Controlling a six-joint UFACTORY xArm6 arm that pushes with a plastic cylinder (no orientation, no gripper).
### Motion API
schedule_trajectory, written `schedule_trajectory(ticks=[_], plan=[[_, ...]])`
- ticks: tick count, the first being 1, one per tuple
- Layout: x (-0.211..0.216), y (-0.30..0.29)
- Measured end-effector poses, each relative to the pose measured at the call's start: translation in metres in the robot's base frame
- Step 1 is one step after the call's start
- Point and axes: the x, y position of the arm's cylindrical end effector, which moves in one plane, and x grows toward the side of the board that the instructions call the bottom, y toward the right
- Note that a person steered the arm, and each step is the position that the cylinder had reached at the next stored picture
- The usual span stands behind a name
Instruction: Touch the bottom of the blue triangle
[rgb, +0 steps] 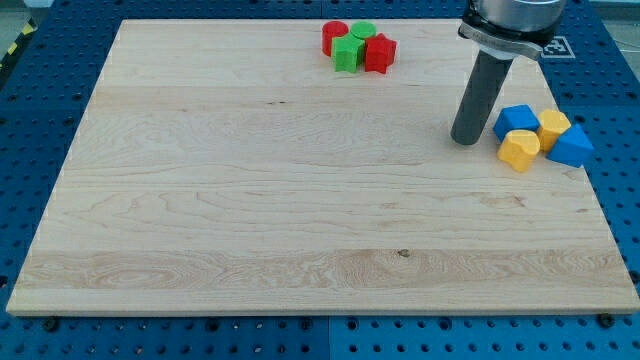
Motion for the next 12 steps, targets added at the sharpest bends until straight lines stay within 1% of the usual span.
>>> schedule_trajectory(ticks=[2, 3, 4, 5, 6, 7, 9, 10, 11, 12], plan=[[0.000, -0.007], [-0.001, -0.060], [-0.020, -0.107], [-0.053, -0.130], [-0.081, -0.098], [-0.081, -0.038], [-0.080, 0.125], [-0.050, 0.177], [-0.027, 0.177], [0.023, 0.177]])
